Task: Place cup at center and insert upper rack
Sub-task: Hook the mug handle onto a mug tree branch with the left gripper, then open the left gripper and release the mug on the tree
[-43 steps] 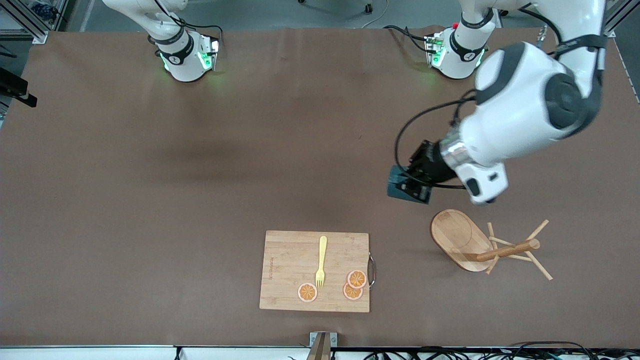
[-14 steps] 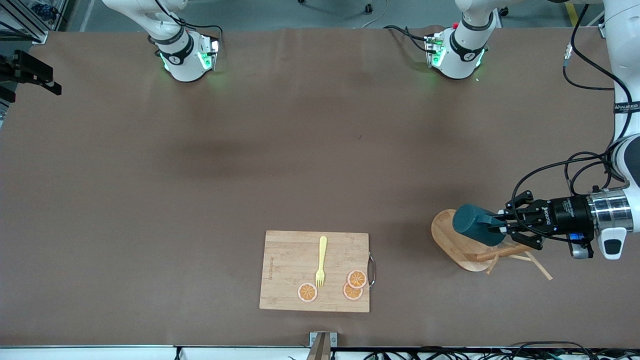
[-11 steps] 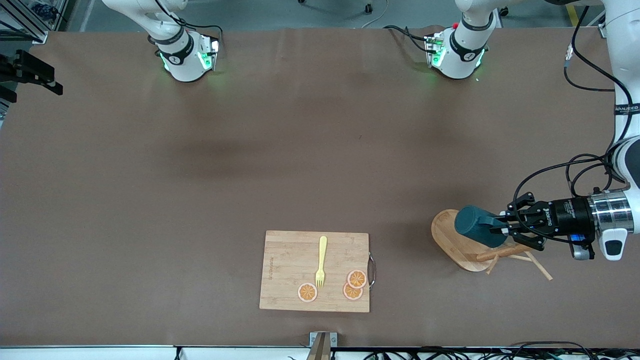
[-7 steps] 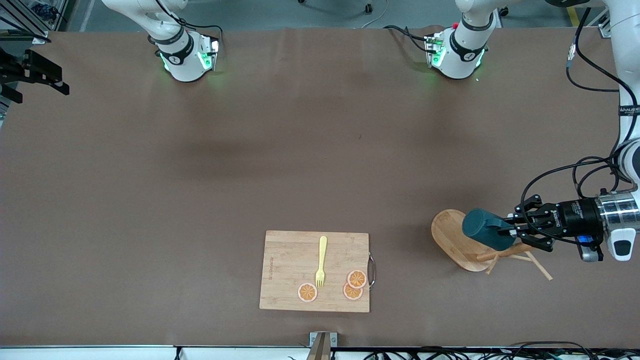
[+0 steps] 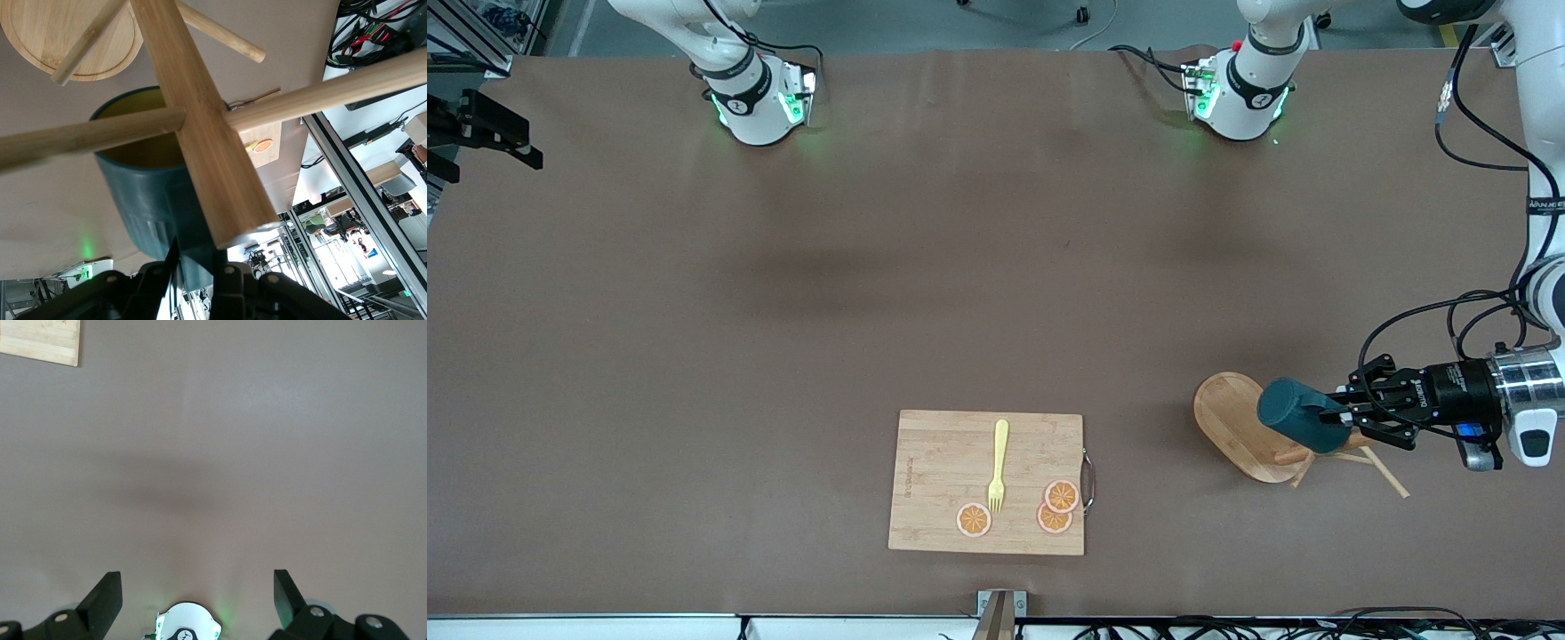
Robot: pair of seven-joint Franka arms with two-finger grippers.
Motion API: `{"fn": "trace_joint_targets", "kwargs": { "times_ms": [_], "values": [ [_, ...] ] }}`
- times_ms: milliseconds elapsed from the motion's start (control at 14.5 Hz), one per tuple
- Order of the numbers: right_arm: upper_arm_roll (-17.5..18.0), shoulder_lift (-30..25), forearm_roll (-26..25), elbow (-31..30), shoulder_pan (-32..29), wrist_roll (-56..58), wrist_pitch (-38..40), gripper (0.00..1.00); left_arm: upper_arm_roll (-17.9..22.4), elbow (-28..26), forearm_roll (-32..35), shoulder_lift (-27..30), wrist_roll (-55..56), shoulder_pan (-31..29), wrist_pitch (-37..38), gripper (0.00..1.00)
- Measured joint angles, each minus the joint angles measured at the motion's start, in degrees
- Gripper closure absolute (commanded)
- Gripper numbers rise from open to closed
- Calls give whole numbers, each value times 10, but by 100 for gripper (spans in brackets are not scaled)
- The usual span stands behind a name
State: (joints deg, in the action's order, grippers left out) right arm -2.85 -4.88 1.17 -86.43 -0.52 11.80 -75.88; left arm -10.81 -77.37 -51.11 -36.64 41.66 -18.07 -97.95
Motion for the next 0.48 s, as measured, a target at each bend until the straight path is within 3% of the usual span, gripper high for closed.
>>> {"fn": "trace_joint_targets", "kwargs": {
  "times_ms": [484],
  "values": [
    [-4, 0, 2, 0, 0, -36, 13, 0, -10, 12, 17, 14, 4, 6, 7, 0]
  ]
}}
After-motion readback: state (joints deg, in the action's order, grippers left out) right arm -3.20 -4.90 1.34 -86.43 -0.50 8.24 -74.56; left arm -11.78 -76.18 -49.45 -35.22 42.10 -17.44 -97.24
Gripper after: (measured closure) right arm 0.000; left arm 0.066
